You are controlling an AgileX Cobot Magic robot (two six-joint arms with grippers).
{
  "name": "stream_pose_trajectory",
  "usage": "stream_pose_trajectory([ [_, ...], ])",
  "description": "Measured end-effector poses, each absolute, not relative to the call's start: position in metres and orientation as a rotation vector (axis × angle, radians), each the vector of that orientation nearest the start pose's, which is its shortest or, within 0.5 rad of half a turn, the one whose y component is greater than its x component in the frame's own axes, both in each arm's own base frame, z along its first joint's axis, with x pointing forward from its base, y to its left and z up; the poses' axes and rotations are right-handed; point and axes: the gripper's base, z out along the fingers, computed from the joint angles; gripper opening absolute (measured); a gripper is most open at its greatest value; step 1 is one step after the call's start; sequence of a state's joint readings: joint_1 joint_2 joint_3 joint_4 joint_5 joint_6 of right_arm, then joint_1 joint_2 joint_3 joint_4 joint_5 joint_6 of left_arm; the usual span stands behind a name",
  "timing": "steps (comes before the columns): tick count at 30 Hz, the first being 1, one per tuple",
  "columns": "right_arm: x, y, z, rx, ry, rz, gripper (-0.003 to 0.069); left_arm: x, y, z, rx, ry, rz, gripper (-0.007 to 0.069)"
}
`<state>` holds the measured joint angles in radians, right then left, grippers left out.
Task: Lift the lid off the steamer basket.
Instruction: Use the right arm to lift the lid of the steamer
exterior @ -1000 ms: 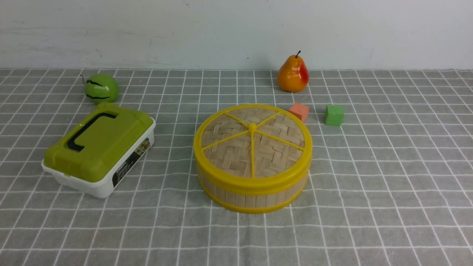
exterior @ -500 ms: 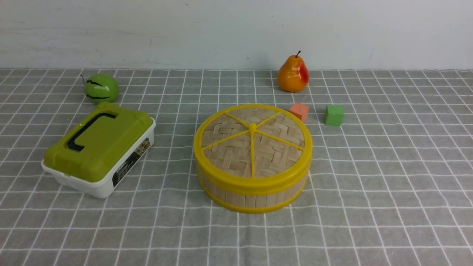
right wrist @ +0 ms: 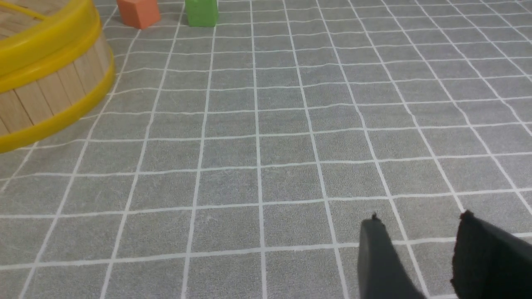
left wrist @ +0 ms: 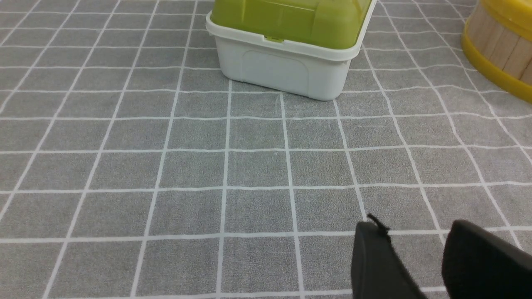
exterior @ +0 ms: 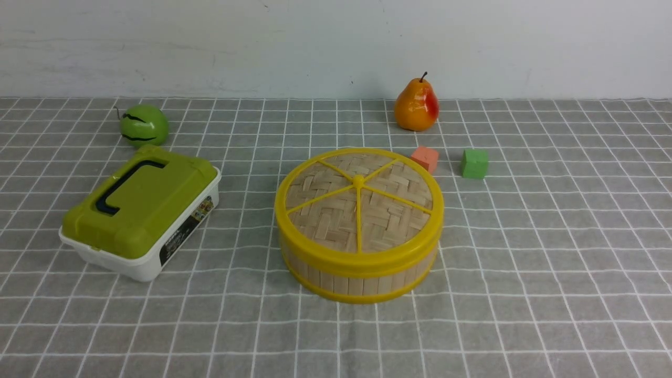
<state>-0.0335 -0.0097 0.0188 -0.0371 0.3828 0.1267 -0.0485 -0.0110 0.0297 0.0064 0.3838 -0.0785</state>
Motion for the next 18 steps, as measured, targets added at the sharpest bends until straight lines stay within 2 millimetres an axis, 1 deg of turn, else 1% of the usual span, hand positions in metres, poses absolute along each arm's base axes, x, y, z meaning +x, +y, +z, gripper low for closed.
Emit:
stream_pose_trajectory([
  [18,0.0522,-0.0034,0.1730,0.120,1.871,0.016,0.0241,0.0523,-0.0023,0.1693,-0.024,1.887,-0.081,0.0239],
])
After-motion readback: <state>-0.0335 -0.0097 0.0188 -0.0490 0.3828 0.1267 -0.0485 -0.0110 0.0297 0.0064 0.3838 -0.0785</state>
